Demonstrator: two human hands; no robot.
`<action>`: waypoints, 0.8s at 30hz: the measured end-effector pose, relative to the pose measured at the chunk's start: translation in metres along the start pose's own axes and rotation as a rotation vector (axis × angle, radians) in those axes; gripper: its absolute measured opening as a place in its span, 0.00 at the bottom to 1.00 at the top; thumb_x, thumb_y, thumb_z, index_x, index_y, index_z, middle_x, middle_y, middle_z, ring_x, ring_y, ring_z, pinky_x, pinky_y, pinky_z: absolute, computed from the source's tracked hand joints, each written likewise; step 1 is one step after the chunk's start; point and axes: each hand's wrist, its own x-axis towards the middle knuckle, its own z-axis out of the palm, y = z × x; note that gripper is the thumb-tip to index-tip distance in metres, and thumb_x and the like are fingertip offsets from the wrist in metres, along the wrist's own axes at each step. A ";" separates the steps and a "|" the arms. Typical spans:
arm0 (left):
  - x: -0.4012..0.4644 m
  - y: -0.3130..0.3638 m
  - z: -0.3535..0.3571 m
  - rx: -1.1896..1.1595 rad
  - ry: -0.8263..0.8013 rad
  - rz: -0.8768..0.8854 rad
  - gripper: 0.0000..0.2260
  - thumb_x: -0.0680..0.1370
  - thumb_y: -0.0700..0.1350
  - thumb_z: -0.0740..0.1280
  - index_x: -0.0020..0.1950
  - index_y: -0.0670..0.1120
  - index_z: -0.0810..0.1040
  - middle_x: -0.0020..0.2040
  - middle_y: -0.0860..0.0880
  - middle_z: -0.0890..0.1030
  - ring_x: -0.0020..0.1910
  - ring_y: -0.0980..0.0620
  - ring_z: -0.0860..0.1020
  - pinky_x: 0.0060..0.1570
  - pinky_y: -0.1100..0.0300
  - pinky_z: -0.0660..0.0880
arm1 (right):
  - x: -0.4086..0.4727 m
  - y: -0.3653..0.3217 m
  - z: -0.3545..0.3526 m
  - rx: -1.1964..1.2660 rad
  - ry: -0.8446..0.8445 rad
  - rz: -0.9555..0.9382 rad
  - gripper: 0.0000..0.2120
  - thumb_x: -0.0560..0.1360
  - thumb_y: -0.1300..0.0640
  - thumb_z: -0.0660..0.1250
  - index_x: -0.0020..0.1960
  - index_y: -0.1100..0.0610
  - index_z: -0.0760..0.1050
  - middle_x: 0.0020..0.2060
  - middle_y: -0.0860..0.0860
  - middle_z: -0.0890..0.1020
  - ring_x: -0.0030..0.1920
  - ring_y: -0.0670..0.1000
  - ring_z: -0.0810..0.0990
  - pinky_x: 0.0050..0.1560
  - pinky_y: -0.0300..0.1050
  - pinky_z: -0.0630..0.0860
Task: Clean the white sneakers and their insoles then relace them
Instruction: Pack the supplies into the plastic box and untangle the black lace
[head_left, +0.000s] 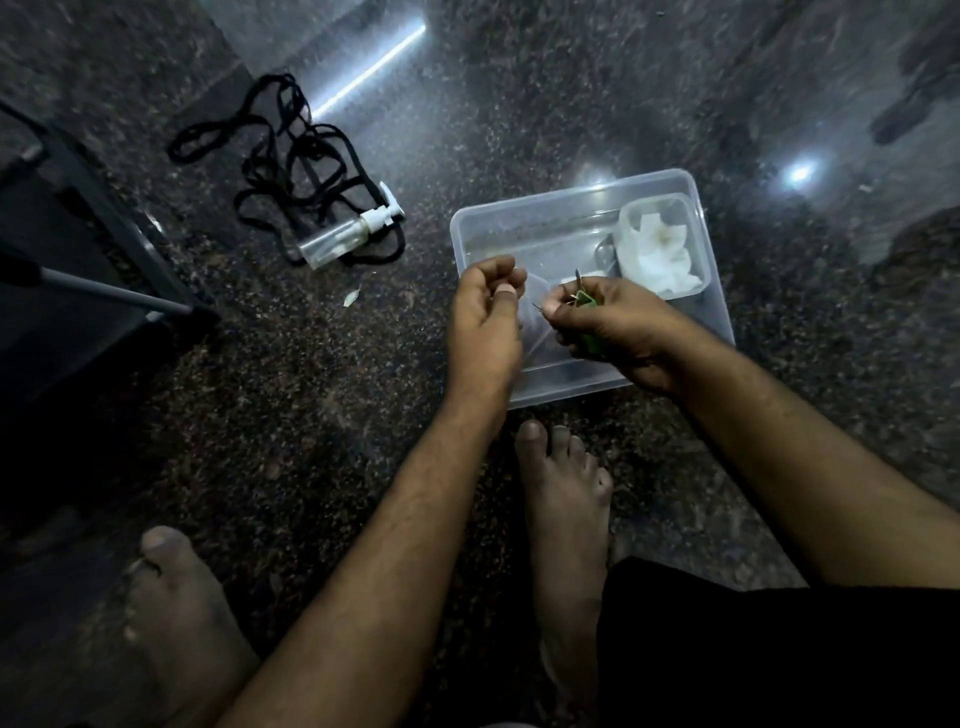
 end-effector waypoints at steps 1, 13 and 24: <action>-0.001 -0.001 0.000 0.009 -0.016 0.002 0.11 0.82 0.35 0.60 0.61 0.45 0.76 0.58 0.46 0.82 0.58 0.54 0.80 0.54 0.60 0.77 | -0.003 -0.001 -0.007 -0.096 0.008 -0.020 0.06 0.75 0.61 0.72 0.50 0.56 0.77 0.36 0.51 0.79 0.33 0.46 0.77 0.33 0.37 0.75; -0.004 -0.008 -0.033 0.072 0.135 0.279 0.12 0.80 0.36 0.65 0.63 0.43 0.75 0.57 0.47 0.82 0.55 0.52 0.82 0.55 0.57 0.79 | -0.005 0.011 0.014 -0.933 -0.039 -0.241 0.14 0.74 0.54 0.74 0.58 0.48 0.79 0.53 0.46 0.84 0.53 0.46 0.81 0.55 0.41 0.76; -0.004 -0.025 -0.043 0.087 0.155 0.216 0.11 0.79 0.34 0.64 0.59 0.42 0.77 0.54 0.46 0.83 0.51 0.52 0.81 0.54 0.58 0.79 | -0.006 0.004 0.021 -1.009 0.075 -0.437 0.11 0.74 0.60 0.73 0.55 0.49 0.82 0.49 0.46 0.86 0.43 0.41 0.80 0.46 0.36 0.73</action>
